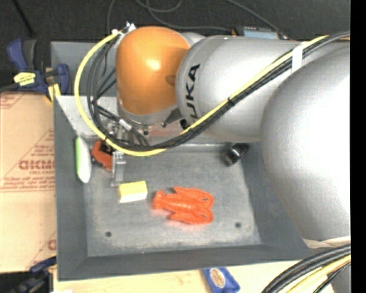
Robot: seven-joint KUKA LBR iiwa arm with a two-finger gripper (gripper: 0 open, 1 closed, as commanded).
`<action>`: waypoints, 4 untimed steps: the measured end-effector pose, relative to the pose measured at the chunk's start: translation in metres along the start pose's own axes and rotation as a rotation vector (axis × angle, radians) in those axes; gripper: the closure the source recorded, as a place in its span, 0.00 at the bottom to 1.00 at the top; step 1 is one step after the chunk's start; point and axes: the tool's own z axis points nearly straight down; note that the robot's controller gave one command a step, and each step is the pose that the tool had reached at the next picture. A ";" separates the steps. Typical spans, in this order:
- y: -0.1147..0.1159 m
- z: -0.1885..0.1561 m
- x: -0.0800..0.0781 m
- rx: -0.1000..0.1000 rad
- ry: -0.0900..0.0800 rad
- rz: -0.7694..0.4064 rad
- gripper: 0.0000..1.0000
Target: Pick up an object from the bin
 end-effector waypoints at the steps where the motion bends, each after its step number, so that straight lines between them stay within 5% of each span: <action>1: -0.001 -0.005 -0.001 -0.001 -0.006 0.004 0.00; 2: -0.034 0.042 0.000 -0.004 -0.014 0.032 0.00; 3: -0.033 0.094 -0.033 -0.001 -0.013 0.043 0.00; 4: -0.058 0.055 -0.030 0.002 0.002 -0.082 0.00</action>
Offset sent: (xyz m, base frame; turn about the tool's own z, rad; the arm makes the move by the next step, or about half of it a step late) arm -0.0045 -0.0823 -0.1104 0.0744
